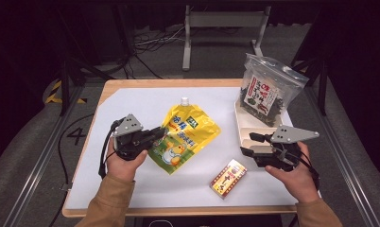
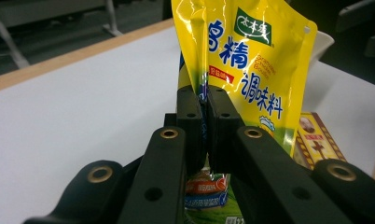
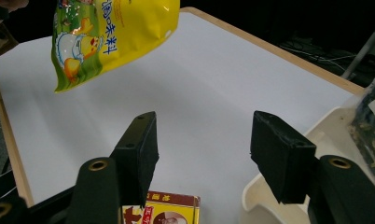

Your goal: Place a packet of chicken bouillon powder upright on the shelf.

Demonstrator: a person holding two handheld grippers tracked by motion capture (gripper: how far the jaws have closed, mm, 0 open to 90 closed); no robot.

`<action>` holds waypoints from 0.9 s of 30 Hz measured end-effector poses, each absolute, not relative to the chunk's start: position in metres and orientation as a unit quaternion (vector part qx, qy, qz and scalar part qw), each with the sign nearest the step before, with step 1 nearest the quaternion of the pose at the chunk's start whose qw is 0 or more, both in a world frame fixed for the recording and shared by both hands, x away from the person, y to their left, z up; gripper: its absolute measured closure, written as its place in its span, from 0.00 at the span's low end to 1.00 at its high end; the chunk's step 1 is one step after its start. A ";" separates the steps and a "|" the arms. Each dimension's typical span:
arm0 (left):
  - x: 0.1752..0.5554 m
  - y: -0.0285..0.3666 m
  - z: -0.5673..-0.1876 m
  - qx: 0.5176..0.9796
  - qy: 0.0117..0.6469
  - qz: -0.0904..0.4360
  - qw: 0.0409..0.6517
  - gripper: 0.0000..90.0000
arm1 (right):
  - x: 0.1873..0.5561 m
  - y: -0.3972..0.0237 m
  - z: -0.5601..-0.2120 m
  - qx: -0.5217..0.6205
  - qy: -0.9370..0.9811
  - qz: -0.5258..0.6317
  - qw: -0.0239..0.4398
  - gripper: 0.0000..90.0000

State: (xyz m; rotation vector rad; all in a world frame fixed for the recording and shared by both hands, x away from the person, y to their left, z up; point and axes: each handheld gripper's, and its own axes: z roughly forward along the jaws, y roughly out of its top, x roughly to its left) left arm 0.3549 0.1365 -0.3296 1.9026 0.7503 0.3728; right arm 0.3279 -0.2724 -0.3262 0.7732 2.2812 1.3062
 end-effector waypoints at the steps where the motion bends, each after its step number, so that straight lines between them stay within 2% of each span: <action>1: 0.353 0.133 -0.329 0.791 0.310 0.157 0.504 0.95 | 0.328 -0.271 -0.327 0.275 0.816 0.469 0.197 0.47; 11: 0.345 0.120 -0.326 0.790 0.290 0.153 0.518 0.95 | 0.330 -0.250 -0.339 0.262 0.826 0.467 0.176 0.47; 27: 0.342 0.100 -0.330 0.770 0.291 0.139 0.551 0.95 | 0.334 -0.228 -0.350 0.266 0.809 0.502 0.150 0.48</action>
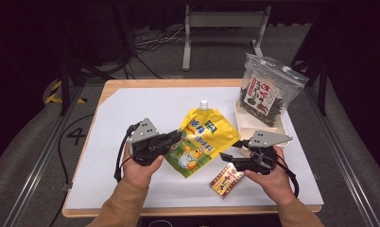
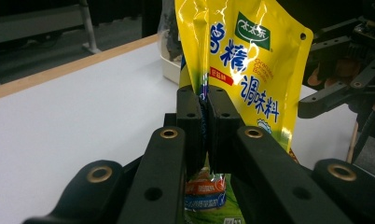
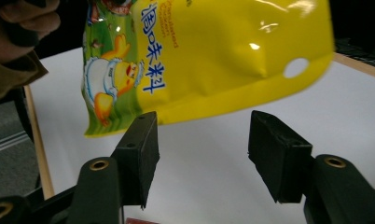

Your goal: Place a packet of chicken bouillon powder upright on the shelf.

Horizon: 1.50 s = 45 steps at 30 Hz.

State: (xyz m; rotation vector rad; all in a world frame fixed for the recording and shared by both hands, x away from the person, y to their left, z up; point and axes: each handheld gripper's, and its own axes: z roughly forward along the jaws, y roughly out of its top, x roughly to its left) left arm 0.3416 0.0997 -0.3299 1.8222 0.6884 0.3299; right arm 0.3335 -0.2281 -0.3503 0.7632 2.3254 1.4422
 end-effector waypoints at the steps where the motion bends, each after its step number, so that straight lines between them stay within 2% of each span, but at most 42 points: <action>1: 0.341 0.099 -0.330 0.771 0.288 0.143 0.550 0.95 | 0.334 -0.228 -0.350 0.267 0.808 0.504 0.147 0.48; 11: 0.336 0.091 -0.332 0.761 0.271 0.141 0.572 0.95 | 0.335 -0.217 -0.355 0.271 0.800 0.524 0.105 0.49; 15: 0.334 0.092 -0.332 0.756 0.265 0.142 0.582 0.95 | 0.336 -0.216 -0.354 0.271 0.791 0.539 0.096 0.53; 19: 0.334 0.089 -0.334 0.757 0.261 0.140 0.583 0.94 | 0.335 -0.215 -0.353 0.265 0.790 0.545 0.092 0.65; 24: 0.333 0.089 -0.334 0.755 0.254 0.136 0.588 0.94 | 0.336 -0.223 -0.349 0.269 0.774 0.570 0.058 0.88; 26: 0.333 0.088 -0.334 0.758 0.253 0.137 0.585 0.93 | 0.335 -0.226 -0.347 0.267 0.770 0.577 0.058 0.93; 45: 0.334 0.090 -0.334 0.759 0.246 0.133 0.588 0.91 | 0.326 -0.226 -0.331 0.238 0.790 0.556 0.101 0.95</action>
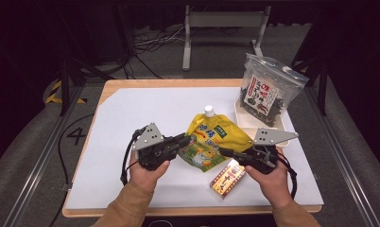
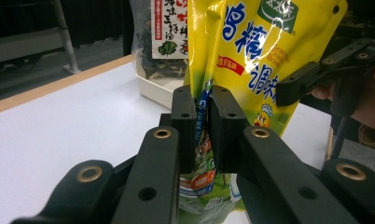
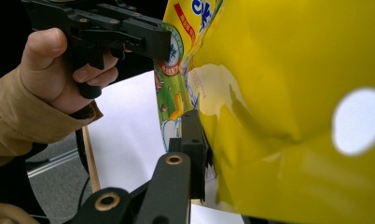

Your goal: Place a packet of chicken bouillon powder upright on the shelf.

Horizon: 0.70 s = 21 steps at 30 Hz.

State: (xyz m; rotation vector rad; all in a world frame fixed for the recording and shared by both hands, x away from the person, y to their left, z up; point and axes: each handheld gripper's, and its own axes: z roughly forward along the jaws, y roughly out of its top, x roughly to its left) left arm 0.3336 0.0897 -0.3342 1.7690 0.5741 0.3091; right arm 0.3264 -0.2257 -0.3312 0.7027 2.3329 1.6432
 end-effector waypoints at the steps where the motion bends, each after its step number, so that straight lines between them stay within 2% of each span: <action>1: 0.334 0.090 -0.334 0.759 0.246 0.133 0.588 0.91 | 0.326 -0.226 -0.329 0.235 0.792 0.554 0.104 0.95; 9: 0.332 0.090 -0.333 0.764 0.230 0.143 0.585 0.89 | 0.325 -0.230 -0.313 0.219 0.810 0.532 0.113 0.95; 21: 0.335 0.100 -0.332 0.760 0.244 0.151 0.584 0.87 | 0.328 -0.242 -0.288 0.215 0.833 0.494 0.127 0.95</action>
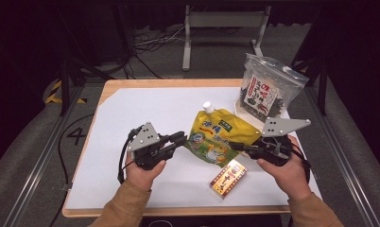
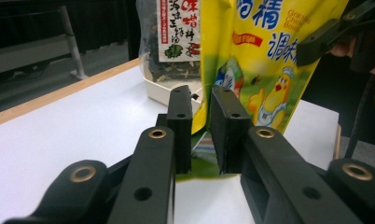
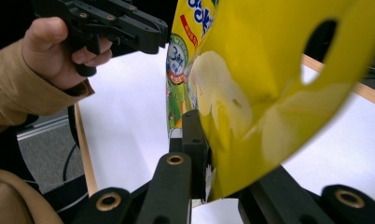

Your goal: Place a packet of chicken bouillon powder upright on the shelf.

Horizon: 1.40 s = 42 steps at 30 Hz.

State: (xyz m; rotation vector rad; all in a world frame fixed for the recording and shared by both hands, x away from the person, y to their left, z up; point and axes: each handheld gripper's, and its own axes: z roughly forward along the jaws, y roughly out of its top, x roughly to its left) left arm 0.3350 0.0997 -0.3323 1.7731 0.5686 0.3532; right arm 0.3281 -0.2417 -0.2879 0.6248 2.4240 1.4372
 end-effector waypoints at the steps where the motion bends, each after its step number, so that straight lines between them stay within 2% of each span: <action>1: 0.336 0.100 -0.332 0.761 0.243 0.153 0.582 0.86 | 0.328 -0.243 -0.286 0.214 0.835 0.490 0.130 0.95; 7: 0.340 0.103 -0.335 0.768 0.250 0.157 0.569 0.81 | 0.330 -0.255 -0.271 0.217 0.842 0.470 0.152 0.95; 23: 0.346 0.112 -0.340 0.783 0.266 0.175 0.534 0.79 | 0.337 -0.288 -0.241 0.229 0.853 0.428 0.189 0.95; 42: 0.355 0.128 -0.344 0.792 0.289 0.142 0.519 0.70 | 0.347 -0.326 -0.220 0.250 0.853 0.402 0.221 0.95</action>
